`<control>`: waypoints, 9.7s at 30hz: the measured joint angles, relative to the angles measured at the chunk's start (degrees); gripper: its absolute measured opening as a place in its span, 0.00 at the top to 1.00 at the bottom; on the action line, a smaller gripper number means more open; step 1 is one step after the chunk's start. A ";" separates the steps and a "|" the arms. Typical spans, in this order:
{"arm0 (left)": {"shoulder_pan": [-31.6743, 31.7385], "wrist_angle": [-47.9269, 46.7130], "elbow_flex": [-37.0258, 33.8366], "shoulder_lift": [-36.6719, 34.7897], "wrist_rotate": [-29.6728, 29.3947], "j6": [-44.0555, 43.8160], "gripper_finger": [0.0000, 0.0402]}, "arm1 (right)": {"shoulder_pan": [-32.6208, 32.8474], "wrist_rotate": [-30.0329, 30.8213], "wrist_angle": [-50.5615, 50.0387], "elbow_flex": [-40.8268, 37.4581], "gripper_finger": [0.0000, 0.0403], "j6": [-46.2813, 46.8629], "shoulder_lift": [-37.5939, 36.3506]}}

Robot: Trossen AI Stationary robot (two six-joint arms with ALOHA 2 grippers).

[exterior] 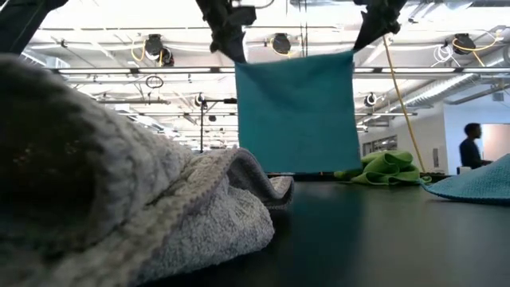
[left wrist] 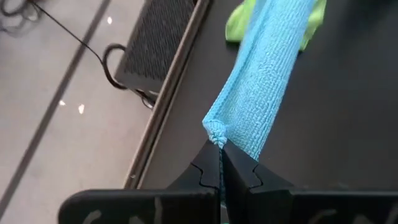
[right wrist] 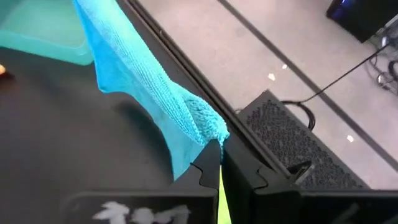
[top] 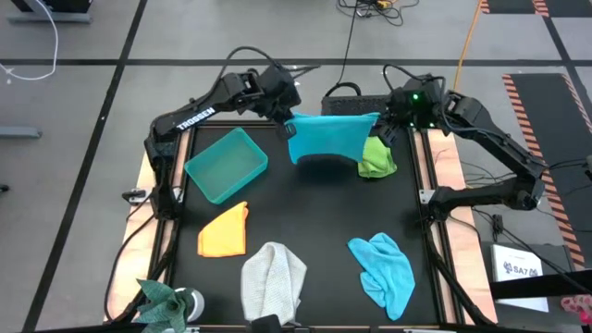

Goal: Fold microfiber towels
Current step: Fold the top blue microfiber towel

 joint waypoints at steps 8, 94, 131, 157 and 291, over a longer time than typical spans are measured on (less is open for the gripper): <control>0.30 2.72 -4.16 0.11 -0.85 0.01 1.00 | 0.02 -0.60 -1.20 0.00 1.00 1.29 1.67; -24.14 8.62 -28.88 -0.46 10.63 -26.93 0.82 | 32.68 -19.49 6.62 -30.49 0.86 23.18 9.49; -24.44 12.48 -28.75 5.33 10.06 -36.77 0.86 | 30.25 -16.40 17.98 -30.51 0.93 19.49 9.53; -20.69 23.26 -39.48 5.53 12.71 -41.91 0.60 | 30.24 -16.26 18.55 -30.40 0.93 19.80 3.11; -27.49 24.52 -42.28 0.46 -9.47 -57.43 0.66 | 25.13 -8.63 32.26 -30.45 0.99 7.57 18.32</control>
